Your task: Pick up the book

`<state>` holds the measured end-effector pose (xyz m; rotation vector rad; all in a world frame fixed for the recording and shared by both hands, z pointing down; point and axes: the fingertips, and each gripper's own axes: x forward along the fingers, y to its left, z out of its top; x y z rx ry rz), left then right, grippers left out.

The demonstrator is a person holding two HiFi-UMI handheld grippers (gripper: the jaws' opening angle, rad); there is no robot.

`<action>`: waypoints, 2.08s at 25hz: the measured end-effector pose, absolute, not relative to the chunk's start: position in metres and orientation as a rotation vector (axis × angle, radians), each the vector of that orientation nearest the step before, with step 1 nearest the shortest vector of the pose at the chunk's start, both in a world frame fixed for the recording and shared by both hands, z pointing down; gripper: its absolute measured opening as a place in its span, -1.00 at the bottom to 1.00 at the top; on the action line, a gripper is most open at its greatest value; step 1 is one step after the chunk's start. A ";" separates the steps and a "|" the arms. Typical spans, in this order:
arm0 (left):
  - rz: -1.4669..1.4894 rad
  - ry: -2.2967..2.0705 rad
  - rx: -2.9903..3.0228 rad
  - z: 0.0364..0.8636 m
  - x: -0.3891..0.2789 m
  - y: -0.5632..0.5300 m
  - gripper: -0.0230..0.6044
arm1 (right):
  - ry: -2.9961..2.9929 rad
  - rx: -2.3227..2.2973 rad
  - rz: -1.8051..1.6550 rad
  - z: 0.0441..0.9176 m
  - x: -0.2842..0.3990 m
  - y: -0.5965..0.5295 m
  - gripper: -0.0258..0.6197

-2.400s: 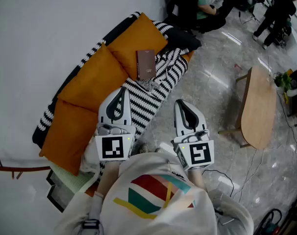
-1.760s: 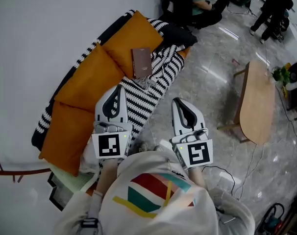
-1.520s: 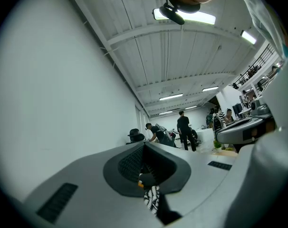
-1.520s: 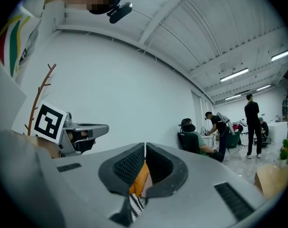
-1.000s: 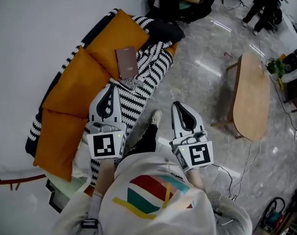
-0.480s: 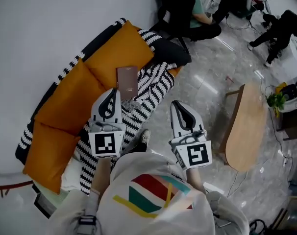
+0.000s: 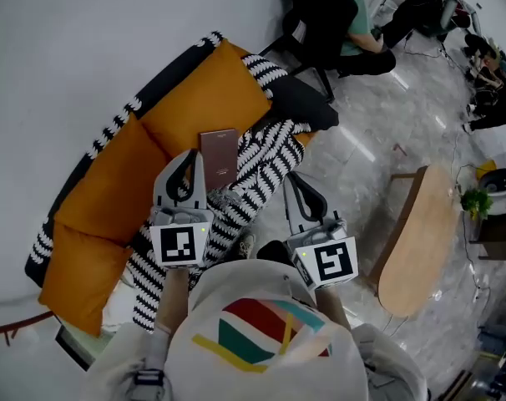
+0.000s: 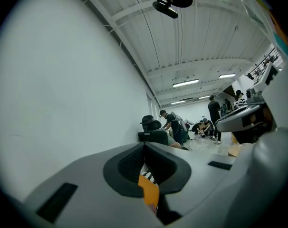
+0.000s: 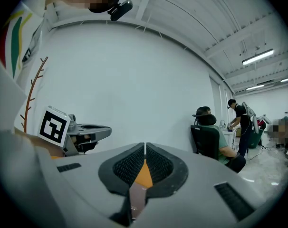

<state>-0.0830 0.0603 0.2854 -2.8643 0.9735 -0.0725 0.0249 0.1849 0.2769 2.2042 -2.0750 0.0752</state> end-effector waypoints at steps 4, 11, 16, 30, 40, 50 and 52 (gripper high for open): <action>-0.109 1.035 -2.857 0.293 -0.064 0.035 -0.90 | -2.118 2.166 0.160 0.294 0.046 0.162 -0.86; -0.111 1.213 -2.774 0.291 -0.019 -0.019 -0.90 | -2.270 2.041 0.185 0.300 0.103 0.096 -0.86; -0.137 1.347 -2.742 0.289 0.009 -0.047 -0.90 | -2.380 1.915 0.155 0.290 0.138 0.044 -0.86; -0.249 1.668 -2.640 0.329 -0.046 -0.089 -0.90 | -2.547 1.616 0.299 0.324 0.111 -0.039 -0.86; -0.365 1.597 -2.846 0.400 -0.077 -0.112 -0.35 | -2.529 1.520 0.445 0.355 0.061 -0.050 -0.86; -0.782 1.289 -3.187 0.569 -0.026 -0.125 0.10 | -2.390 1.545 0.627 0.409 0.110 -0.052 -0.87; -0.926 1.212 -3.197 0.605 -0.022 -0.125 0.10 | -2.356 1.530 0.680 0.425 0.118 -0.052 -0.87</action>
